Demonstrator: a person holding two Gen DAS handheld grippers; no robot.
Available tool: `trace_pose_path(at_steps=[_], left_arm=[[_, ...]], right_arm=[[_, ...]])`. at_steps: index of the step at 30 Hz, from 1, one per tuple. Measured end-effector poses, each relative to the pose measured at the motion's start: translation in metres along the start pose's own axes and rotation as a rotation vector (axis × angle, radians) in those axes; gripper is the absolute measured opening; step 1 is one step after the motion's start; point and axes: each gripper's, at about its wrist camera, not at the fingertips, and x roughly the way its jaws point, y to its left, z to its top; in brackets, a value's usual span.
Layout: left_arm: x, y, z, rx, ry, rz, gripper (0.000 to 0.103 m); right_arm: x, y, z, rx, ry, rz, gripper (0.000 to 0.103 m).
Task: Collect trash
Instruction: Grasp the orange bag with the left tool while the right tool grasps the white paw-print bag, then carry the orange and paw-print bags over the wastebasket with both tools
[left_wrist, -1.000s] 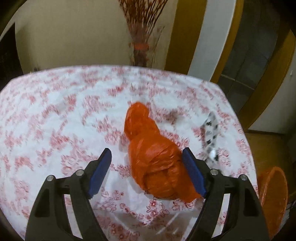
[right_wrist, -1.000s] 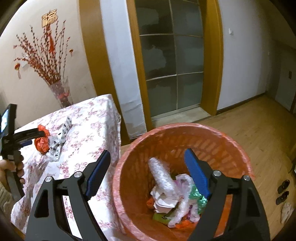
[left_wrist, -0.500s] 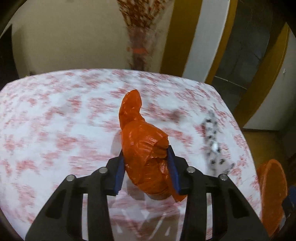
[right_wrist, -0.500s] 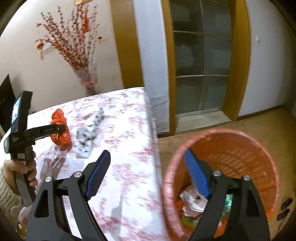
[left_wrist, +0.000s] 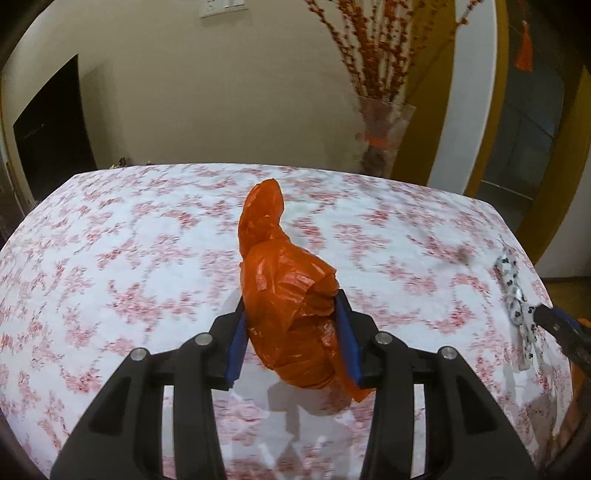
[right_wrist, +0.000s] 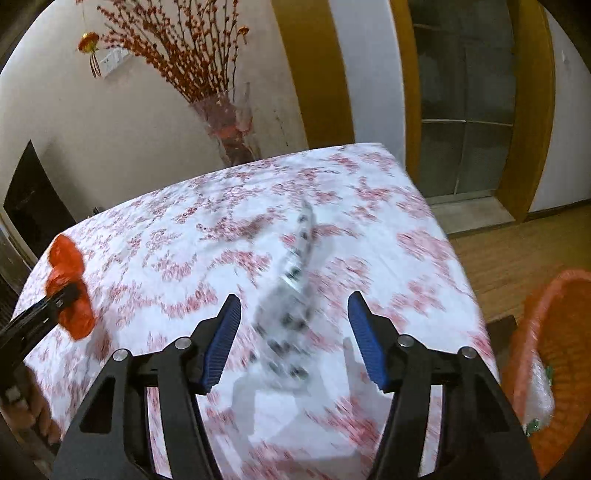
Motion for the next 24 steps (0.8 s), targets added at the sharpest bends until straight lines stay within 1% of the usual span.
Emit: trace_pose_path(at_steps=[1, 3, 4, 5, 6, 7, 8, 12, 18, 21, 24], left_arm=[[0.0, 0.004, 0.0, -0.007, 0.001, 0.0, 0.043], [0.0, 0.009, -0.002, -0.015, 0.003, -0.003, 0.043], [0.0, 0.01, -0.002, -0.016, 0.003, -0.004, 0.043], [0.0, 0.011, -0.003, -0.015, 0.003, -0.007, 0.043], [-0.001, 0.011, -0.003, -0.014, 0.003, -0.009, 0.043], [-0.001, 0.01, -0.004, -0.013, 0.004, -0.011, 0.043], [0.0, 0.009, -0.005, -0.013, 0.007, -0.014, 0.043], [-0.004, 0.003, -0.01, -0.016, 0.015, -0.029, 0.043], [-0.023, -0.019, -0.011, 0.007, 0.0, -0.065, 0.043], [-0.038, -0.035, -0.011, 0.032, -0.016, -0.087, 0.043], [-0.052, -0.053, -0.012, 0.056, -0.029, -0.112, 0.043]], right_arm=[[0.008, 0.005, 0.002, -0.015, 0.012, -0.021, 0.058], [0.021, 0.01, 0.003, -0.031, 0.049, -0.05, 0.051], [0.027, 0.009, 0.002, -0.034, 0.075, -0.063, 0.049], [0.032, 0.007, 0.0, -0.033, 0.098, -0.076, 0.043], [0.033, 0.004, -0.002, -0.031, 0.111, -0.079, 0.033], [0.032, 0.002, -0.005, -0.035, 0.109, -0.091, 0.029], [0.03, 0.001, -0.008, -0.05, 0.106, -0.114, 0.016], [0.011, -0.008, -0.015, -0.04, 0.085, -0.105, 0.013], [-0.044, -0.025, -0.019, -0.02, 0.007, -0.078, 0.013], [-0.077, -0.035, -0.021, -0.011, -0.037, -0.061, 0.013], [-0.101, -0.041, -0.023, -0.011, -0.076, -0.061, 0.013]])
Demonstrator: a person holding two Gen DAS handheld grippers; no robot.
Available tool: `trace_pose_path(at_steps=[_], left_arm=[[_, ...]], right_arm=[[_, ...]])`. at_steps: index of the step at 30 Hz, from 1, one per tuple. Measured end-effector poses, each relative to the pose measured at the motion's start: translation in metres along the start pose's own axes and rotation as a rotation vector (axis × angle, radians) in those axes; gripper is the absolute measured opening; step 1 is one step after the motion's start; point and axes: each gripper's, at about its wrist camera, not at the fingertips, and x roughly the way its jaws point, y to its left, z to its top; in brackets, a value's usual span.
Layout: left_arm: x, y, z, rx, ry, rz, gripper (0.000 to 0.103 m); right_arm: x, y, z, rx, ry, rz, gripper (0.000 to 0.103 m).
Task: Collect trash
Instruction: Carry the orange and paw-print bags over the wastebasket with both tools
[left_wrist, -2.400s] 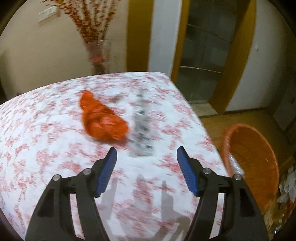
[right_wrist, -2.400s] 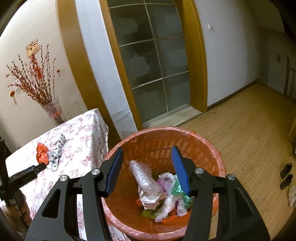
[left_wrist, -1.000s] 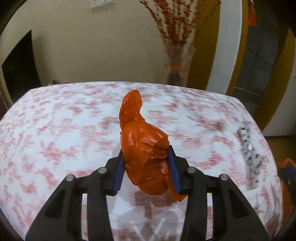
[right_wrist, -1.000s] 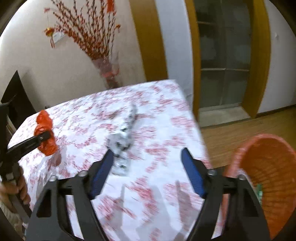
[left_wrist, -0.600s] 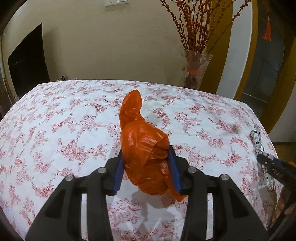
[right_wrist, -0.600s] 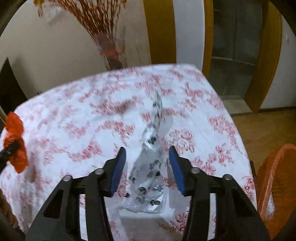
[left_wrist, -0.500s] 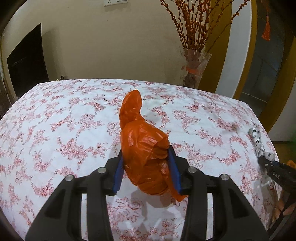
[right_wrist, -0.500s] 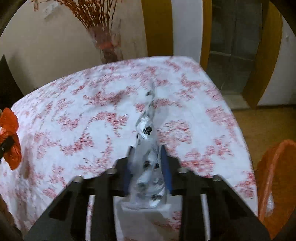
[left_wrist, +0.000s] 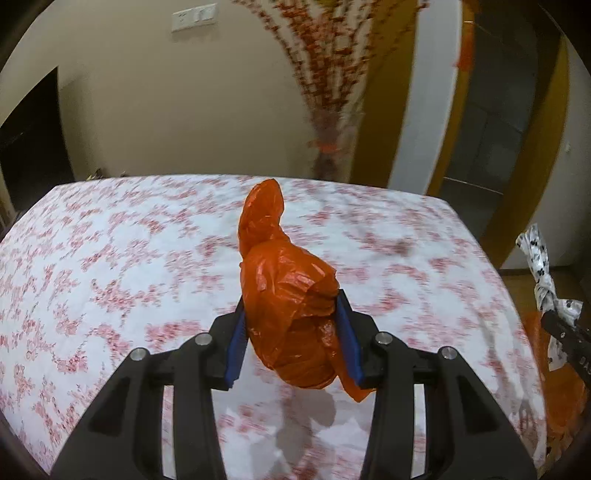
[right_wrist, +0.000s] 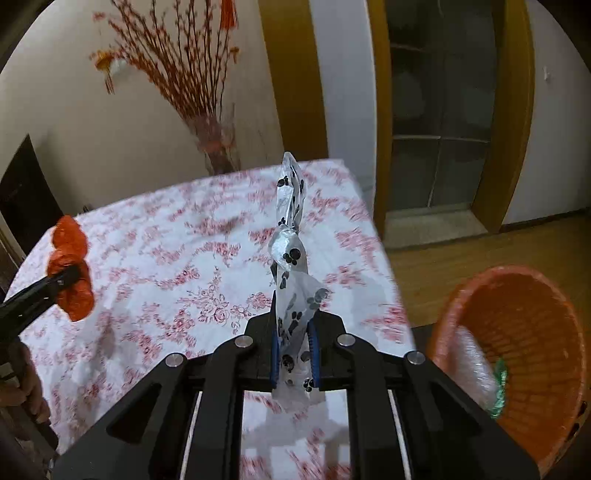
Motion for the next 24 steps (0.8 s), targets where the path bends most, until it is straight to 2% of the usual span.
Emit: trace_pose_path(at_steps=[12, 24], left_arm=[[-0.05, -0.086, -0.005, 0.115, -0.044, -0.128, 0.043], [-0.079, -0.165, -0.019, 0.197, -0.043, -0.263, 0.043]], right_arm=[[-0.084, -0.04, -0.005, 0.038, -0.132, -0.043, 0.013], [-0.127, -0.083, -0.02, 0.101, -0.193, -0.108, 0.013]])
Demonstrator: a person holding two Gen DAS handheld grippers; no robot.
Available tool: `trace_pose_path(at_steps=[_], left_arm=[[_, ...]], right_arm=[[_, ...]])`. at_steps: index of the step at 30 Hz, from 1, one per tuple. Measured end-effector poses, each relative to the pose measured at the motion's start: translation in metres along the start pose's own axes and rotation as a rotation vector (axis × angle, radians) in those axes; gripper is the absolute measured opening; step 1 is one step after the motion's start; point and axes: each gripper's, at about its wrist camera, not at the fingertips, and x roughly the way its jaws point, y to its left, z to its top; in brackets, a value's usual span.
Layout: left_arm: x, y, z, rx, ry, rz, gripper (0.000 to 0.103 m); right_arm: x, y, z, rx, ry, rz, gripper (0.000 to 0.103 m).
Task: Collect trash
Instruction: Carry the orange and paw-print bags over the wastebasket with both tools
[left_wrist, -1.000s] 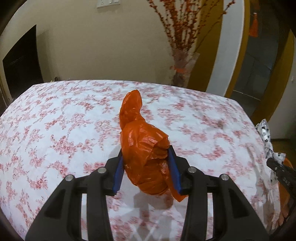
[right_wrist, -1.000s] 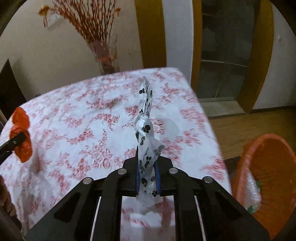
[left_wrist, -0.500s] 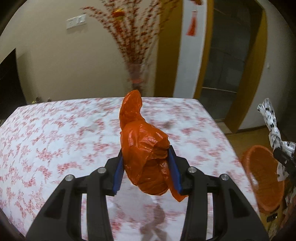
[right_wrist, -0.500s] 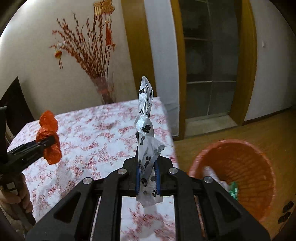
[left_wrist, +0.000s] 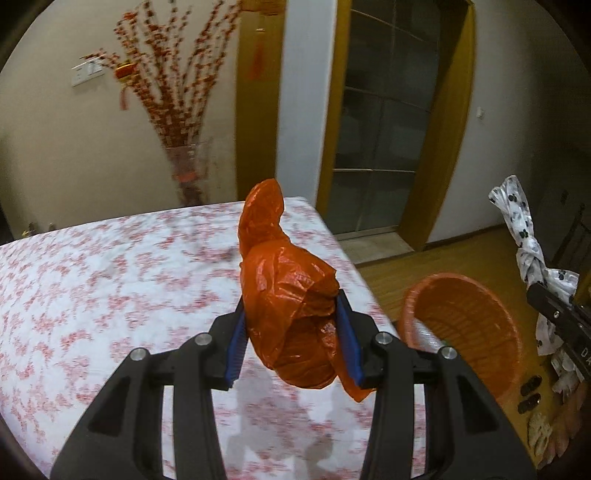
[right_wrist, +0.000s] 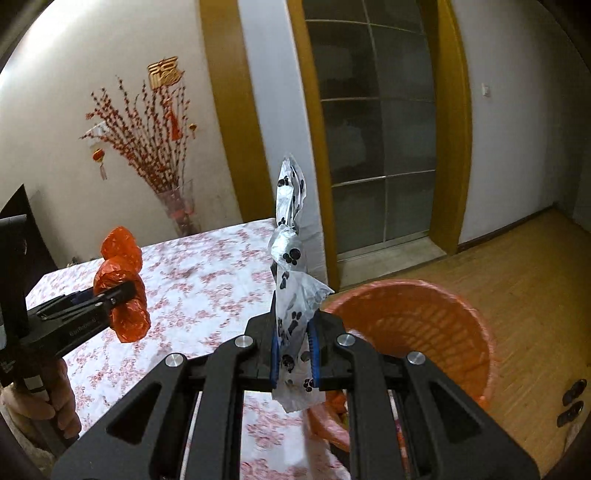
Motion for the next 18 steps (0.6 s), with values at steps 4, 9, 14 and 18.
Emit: trace_pose_path(at_steps=[4, 9, 14, 18], left_arm=[[0.001, -0.022, 0.0, 0.024, 0.005, -0.035, 0.043], [0.003, -0.049, -0.001, 0.049, 0.012, -0.083, 0.043], [0.009, -0.07, -0.002, 0.071, 0.023, -0.122, 0.043], [0.013, -0.091, -0.004, 0.091, 0.034, -0.154, 0.043]], right_arm=[[-0.007, -0.012, -0.001, 0.016, -0.009, -0.024, 0.013], [-0.014, -0.026, -0.003, 0.03, -0.016, -0.046, 0.013], [-0.017, -0.04, -0.005, 0.049, -0.016, -0.069, 0.013], [-0.017, -0.049, -0.005, 0.064, -0.014, -0.086, 0.013]])
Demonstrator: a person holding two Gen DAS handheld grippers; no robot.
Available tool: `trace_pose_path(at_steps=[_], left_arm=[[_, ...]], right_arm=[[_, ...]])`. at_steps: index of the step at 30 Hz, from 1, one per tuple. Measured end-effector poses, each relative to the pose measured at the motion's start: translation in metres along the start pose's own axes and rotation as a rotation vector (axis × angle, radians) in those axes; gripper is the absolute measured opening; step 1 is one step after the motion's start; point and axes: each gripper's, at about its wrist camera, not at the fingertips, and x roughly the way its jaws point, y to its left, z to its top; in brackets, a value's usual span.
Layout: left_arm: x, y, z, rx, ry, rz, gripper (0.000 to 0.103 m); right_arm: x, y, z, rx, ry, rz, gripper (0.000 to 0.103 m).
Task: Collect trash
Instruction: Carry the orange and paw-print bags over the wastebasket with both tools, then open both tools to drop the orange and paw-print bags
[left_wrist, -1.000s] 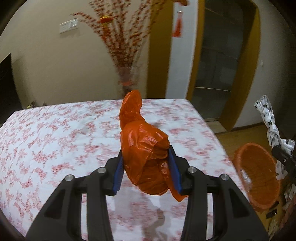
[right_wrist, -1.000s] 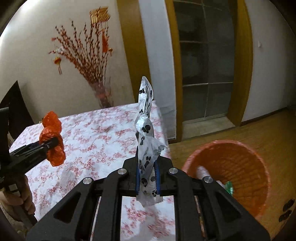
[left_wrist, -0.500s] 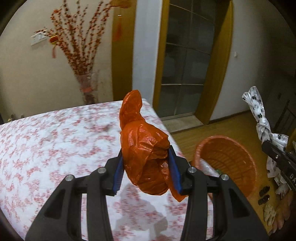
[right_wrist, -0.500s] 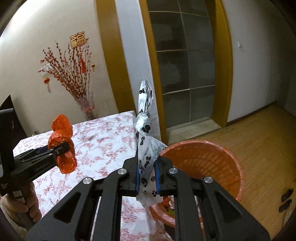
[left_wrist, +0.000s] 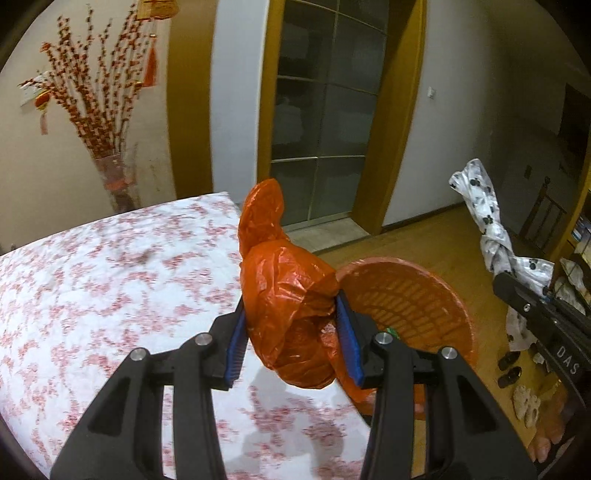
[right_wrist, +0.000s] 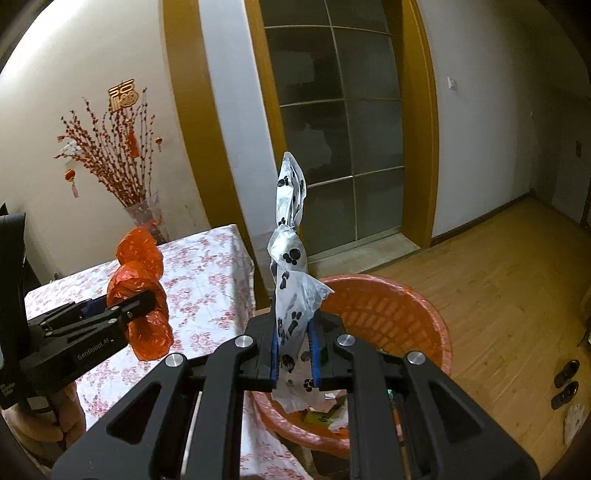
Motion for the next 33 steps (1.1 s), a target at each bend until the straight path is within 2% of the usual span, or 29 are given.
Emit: trace_pose_path(at_steps=[17, 25, 28, 30, 33], left_arm=[[0.04, -0.053, 0.003, 0.036, 0.056, -0.143, 0.043], [0.066, -0.075, -0.001, 0.049, 0.1, -0.179, 0.044], [0.08, -0.078, -0.004, 0.062, 0.127, -0.182, 0.048], [0.088, -0.08, -0.008, 0.066, 0.149, -0.177, 0.053], [0.098, -0.075, -0.015, 0.063, 0.173, -0.165, 0.06]], right_arm=[[0.009, -0.039, -0.003, 0.067, 0.016, -0.05, 0.013], [0.027, -0.053, -0.005, 0.115, 0.049, -0.047, 0.014], [0.035, -0.059, -0.005, 0.145, 0.066, -0.032, 0.019], [0.039, -0.062, -0.007, 0.16, 0.076, -0.028, 0.028], [0.039, -0.065, -0.011, 0.172, 0.083, -0.032, 0.034]])
